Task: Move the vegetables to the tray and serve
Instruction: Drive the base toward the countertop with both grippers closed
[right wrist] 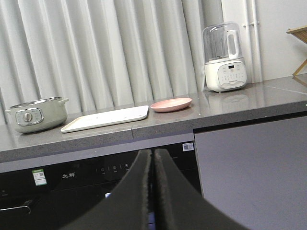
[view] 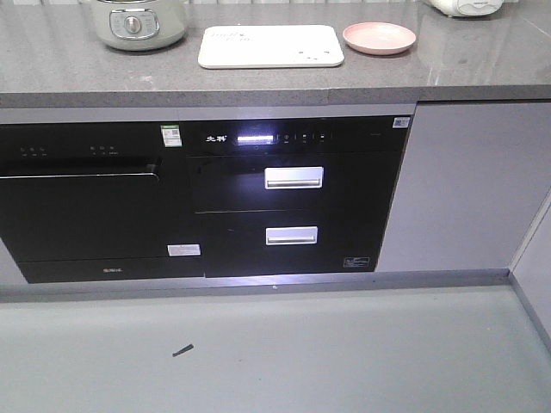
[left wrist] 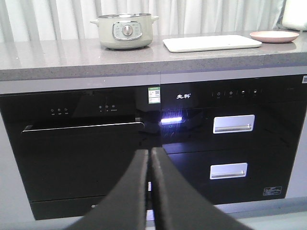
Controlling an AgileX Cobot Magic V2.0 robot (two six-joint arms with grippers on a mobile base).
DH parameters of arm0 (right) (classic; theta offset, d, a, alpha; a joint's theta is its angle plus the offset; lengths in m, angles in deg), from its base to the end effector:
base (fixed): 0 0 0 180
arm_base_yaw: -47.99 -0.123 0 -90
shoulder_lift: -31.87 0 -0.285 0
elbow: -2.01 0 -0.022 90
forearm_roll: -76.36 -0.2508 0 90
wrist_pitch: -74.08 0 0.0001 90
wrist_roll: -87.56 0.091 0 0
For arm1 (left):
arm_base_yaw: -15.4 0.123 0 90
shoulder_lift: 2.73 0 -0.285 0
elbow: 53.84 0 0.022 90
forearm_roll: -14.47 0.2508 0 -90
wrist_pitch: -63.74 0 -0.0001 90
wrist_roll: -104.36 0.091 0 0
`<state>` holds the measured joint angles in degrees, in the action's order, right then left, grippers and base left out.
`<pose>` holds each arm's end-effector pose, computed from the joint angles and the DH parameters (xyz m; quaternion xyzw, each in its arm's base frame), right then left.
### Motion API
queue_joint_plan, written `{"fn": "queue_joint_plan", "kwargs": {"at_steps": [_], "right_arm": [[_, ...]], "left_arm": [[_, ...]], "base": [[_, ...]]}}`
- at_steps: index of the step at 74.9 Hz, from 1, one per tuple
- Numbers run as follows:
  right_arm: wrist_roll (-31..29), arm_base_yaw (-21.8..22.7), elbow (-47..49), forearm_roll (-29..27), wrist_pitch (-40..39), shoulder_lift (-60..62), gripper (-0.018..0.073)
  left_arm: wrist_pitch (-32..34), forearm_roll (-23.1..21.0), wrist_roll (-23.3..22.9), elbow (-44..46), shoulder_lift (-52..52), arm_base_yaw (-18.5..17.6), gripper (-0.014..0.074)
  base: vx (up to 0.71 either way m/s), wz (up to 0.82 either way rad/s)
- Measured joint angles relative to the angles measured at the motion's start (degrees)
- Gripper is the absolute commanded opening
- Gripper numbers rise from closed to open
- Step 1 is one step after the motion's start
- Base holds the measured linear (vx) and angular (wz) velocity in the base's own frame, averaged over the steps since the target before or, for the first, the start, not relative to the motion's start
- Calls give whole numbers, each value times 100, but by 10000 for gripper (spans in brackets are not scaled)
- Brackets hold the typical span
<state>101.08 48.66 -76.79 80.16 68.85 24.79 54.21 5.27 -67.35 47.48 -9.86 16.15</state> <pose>0.0556 -0.0001 0.2128 0.0564 0.6447 0.0622 0.7598 0.0563 -0.0017 0.1903 -0.0010 0.7386 -0.0100 0.6741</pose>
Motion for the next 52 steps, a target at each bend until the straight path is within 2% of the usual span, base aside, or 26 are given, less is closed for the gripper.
{"fn": "queue_joint_plan", "kwargs": {"at_steps": [52], "right_arm": [[0, 0, 0, 0, 0, 0, -3]], "left_arm": [[0, 0, 0, 0, 0, 0, -6]], "base": [[7, -5]]}}
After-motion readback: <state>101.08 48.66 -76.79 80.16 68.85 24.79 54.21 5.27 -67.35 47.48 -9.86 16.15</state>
